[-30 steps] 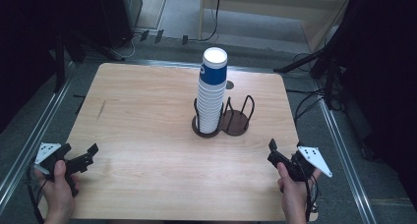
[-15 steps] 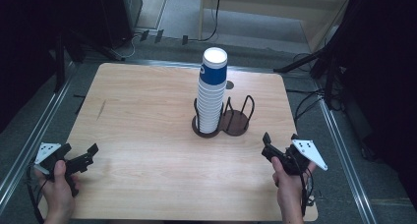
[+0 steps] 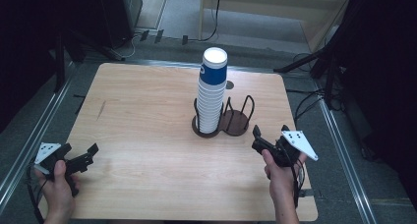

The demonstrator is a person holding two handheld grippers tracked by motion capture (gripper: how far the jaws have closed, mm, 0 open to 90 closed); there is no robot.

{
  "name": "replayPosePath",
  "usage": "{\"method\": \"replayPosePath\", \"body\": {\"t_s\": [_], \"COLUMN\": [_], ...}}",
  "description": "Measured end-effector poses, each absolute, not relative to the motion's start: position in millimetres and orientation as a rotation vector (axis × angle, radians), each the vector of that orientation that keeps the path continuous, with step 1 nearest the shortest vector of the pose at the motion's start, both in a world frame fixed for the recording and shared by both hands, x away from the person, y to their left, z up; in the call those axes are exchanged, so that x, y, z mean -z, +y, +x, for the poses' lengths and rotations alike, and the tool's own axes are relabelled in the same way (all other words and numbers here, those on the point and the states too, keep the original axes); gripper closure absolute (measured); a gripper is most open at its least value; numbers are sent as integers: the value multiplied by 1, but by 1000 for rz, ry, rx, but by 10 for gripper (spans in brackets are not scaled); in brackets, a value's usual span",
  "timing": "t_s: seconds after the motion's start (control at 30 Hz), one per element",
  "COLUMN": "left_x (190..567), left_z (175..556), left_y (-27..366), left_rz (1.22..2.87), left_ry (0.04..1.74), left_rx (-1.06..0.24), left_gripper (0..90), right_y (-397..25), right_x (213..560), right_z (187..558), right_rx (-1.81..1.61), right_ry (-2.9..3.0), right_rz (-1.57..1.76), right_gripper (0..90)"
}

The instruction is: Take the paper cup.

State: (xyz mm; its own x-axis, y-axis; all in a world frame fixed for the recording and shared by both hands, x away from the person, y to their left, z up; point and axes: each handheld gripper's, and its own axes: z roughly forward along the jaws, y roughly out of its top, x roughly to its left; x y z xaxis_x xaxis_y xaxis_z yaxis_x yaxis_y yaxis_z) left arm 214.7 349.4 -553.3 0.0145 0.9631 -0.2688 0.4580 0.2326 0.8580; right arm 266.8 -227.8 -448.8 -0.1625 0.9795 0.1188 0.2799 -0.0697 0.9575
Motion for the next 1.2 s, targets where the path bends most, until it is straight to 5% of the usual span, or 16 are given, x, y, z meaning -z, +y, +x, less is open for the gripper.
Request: {"method": "replayPosePath", "body": {"t_s": [1.2], "left_x": [553], "left_z": [215], "left_y": [350], "left_rz": [1361], "left_ry": [1590], "left_rx": [-690], "left_gripper": [0], "right_y": [-168], "right_x": [428], "right_z": [289], "right_rx": [-1369], "right_ry": [1596], "right_rz": [1295], "right_gripper": [38]}}
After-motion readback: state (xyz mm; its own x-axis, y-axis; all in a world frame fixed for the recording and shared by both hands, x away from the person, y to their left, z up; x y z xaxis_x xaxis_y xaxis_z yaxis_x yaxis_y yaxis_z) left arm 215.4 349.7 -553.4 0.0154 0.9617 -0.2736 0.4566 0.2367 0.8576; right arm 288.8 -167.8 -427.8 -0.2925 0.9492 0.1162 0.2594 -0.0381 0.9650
